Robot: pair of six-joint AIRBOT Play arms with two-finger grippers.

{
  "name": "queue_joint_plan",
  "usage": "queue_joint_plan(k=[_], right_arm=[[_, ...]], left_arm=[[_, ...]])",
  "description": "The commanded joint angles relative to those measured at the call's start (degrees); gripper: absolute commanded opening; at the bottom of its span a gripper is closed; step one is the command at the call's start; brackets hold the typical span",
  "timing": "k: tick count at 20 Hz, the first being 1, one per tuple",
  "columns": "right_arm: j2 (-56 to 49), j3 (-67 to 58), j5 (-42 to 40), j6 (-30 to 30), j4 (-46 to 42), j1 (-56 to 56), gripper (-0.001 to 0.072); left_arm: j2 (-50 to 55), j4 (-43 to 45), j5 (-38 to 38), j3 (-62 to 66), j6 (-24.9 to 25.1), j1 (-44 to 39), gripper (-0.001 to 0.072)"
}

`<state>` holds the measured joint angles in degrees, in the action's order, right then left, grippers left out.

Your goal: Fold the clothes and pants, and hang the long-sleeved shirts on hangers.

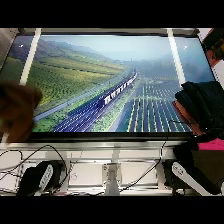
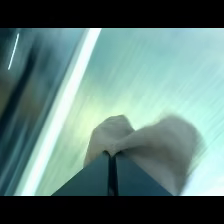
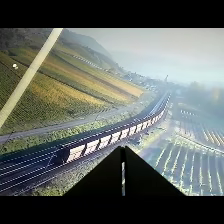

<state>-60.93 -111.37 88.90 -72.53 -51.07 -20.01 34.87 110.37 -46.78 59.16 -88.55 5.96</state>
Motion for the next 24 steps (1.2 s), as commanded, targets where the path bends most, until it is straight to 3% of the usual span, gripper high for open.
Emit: queue_joint_plan(k=[1,3,7,10,14,16,19,24], right_arm=[[0.0,0.0,0.0,0.0,0.0,0.0,0.0018],[0.0,0.0,-0.5,0.0,0.0,0.0,0.0018],[0.0,0.0,-3.4,0.0,0.0,0.0,0.0018],[0.0,0.0,-3.5,0.0,0.0,0.0,0.0018],[0.0,0.0,-3.5,0.0,0.0,0.0,0.0018],[0.0,0.0,-3.5,0.0,0.0,0.0,0.0018],[0.0,0.0,-5.0,0.0,0.0,0.0,0.0018],[0.0,0.0,-7.0,0.0,0.0,0.0,0.0019]], left_arm=[[-5.2,-6.5,18.3,1.2,0.0,-13.1,0.0022],[-4.9,-13.6,22.2,1.1,0.0,-20.4,0.0022],[1.7,-27.3,22.6,1.1,0.0,-34.3,0.0022],[10.8,-27.5,22.1,1.1,0.0,-43.9,0.0021],[23.9,-30.2,18.6,1.1,-0.2,-49.1,0.0022],[28.5,-33.0,13.7,1.1,-0.2,-49.4,0.0022],[31.8,-30.4,2.8,1.1,-0.2,-48.8,0.0022],[31.9,-13.0,-21.0,1.1,0.2,-48.2,0.0023]])
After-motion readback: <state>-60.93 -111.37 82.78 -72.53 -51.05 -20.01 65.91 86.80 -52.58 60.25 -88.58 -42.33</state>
